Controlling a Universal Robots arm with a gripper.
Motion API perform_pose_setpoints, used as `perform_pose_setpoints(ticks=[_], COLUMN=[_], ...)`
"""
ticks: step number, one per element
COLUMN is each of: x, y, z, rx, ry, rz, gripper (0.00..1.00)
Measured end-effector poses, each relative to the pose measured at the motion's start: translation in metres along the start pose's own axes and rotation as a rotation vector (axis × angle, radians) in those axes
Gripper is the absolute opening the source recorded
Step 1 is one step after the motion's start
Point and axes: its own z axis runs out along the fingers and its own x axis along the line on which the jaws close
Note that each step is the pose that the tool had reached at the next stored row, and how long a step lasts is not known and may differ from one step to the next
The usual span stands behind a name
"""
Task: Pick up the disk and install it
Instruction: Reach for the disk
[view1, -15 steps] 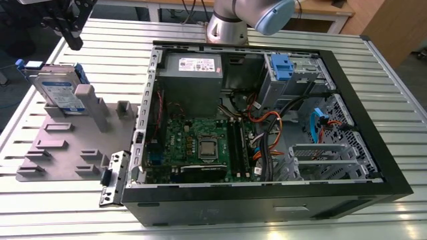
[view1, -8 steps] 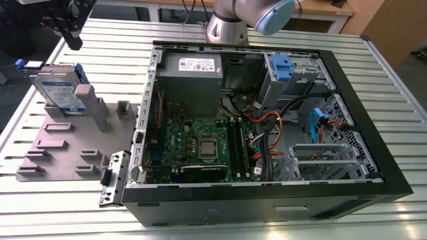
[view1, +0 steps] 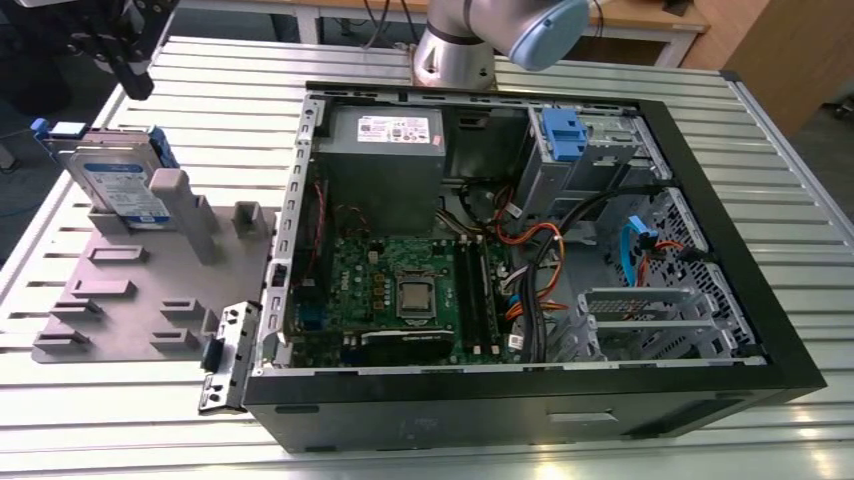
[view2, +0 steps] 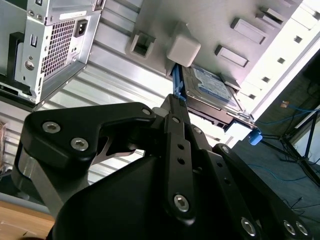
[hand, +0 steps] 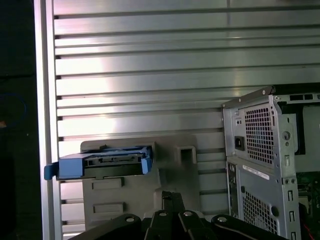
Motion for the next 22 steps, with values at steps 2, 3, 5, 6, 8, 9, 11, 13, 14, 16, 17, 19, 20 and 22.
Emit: perform_pose_setpoints(ticks=[2,3,5,6,8,9,11,13,14,16,17,19,20,22], x=[0.0038,0.0062,0.0109,0.0135,0.0188,0.0216,0.0278,0.0334,0.0362,0.0416,0.0438,0.0474,0.0484,0.0503], y=[-0.0003,-0.0005,-0.0009,-0.0011,-0.0015,-0.0017,-0.0021,-0.0026,-0.0028,-0.0033,-0.0035,-0.0038,-0.0039,-0.0042], z=[-0.0001,-0.0001,-0.0001,-0.0001,-0.0002,-0.0002,0.0001,0.0005,0.0008,0.0021,0.0029,0.0045,0.0055,0.0075], rx=[0.0,0.0,-0.0001,0.0,0.0,0.0,0.0,-0.0001,0.0,0.0,-0.0001,-0.0001,-0.0001,-0.0001], ry=[-0.0001,-0.0001,-0.0001,-0.0001,0.0,0.0,-0.0001,-0.0001,0.0,0.0,-0.0001,-0.0001,-0.0002,-0.0001], rz=[0.0,0.0,0.0,0.0,0.0,0.0,0.0,0.0,0.0,0.0,0.0,0.0,0.0,0.0], gripper=[0.11,0.11,0.11,0.11,0.11,0.11,0.11,0.11,0.11,0.11,0.11,0.11,0.11,0.11])
